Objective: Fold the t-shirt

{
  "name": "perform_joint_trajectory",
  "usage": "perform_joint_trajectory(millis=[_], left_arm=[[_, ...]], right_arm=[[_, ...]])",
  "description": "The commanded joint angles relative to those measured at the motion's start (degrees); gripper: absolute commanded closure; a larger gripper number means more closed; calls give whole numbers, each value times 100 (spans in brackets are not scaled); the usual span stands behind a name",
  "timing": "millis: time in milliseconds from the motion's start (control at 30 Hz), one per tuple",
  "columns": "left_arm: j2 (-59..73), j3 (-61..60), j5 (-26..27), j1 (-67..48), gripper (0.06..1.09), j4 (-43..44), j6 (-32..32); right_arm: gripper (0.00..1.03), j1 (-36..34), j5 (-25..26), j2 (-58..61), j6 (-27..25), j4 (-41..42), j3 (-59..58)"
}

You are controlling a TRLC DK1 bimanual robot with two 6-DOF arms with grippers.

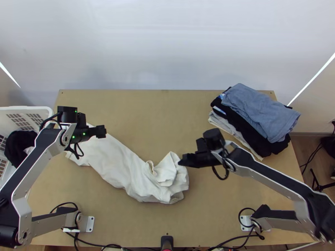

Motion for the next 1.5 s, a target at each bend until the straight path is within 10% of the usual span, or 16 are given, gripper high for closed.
perform_joint_trajectory(millis=[0, 500, 1067, 1267, 1400, 1467], left_arm=[[362, 61, 11, 305, 10, -264, 699], [2577, 2197, 19, 1448, 10, 149, 2026], [2806, 1591, -7, 1343, 13, -501, 2448], [2806, 1265, -7, 1325, 26, -431, 2492], [2454, 835, -7, 1299, 106, 519, 2237], [2322, 861, 2, 1316, 105, 615, 2193]], right_arm=[[100, 97, -56, -790, -95, -510, -290], [100, 150, -38, -667, -69, -291, -483], [100, 27, -38, -667, -8, -291, -501], [100, -44, -38, -693, 19, -291, -457], [100, -44, -29, -772, 54, -291, -431], [100, -114, -3, -790, 63, -291, -360]])
